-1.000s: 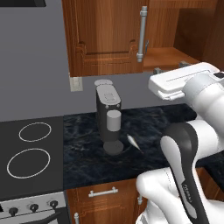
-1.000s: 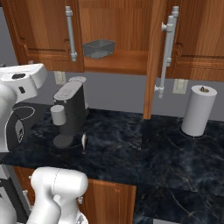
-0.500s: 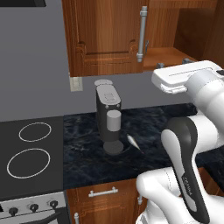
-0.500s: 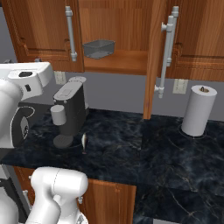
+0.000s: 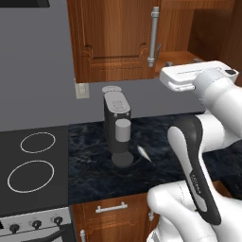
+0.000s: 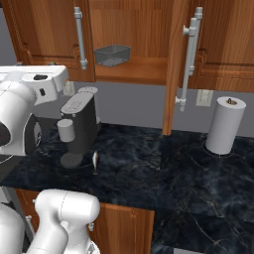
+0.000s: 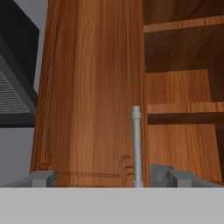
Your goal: Retrieve the tupperware from the cabinet, then place the raw meat into the tupperware to avoid contamination.
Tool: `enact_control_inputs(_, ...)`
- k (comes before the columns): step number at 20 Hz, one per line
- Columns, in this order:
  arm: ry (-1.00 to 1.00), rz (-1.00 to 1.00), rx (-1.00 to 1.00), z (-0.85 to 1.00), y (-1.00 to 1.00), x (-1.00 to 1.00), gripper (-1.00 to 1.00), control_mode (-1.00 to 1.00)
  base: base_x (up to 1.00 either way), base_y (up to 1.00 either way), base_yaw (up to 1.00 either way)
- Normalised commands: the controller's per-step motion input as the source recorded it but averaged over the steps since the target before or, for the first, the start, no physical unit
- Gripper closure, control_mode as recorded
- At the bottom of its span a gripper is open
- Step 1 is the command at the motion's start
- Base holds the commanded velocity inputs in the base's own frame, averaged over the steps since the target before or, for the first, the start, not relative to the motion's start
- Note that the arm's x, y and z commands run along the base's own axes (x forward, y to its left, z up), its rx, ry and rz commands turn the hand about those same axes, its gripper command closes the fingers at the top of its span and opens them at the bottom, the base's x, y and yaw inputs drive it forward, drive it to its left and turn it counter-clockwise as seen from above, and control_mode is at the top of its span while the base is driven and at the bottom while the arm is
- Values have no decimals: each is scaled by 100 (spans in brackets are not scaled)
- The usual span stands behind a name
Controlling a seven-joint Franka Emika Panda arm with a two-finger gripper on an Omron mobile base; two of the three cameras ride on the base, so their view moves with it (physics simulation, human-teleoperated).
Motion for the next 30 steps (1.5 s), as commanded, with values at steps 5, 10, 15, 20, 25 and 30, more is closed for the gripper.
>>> enact_control_inputs(5,0,-3,4,0,-11,38,-100,-100,0,0,0)
enact_control_inputs(10,0,-1,1,0,-4,40,-100,-100,0,0,0)
enact_control_inputs(15,0,0,1,0,-1,44,-100,-100,0,0,0)
enact_control_inputs(20,0,0,1,0,-10,36,-100,-100,0,0,0)
enact_control_inputs(25,0,0,0,0,-5,39,-100,-100,0,0,0)
enact_control_inputs(30,0,0,0,-1,0,44,-100,-100,0,0,0)
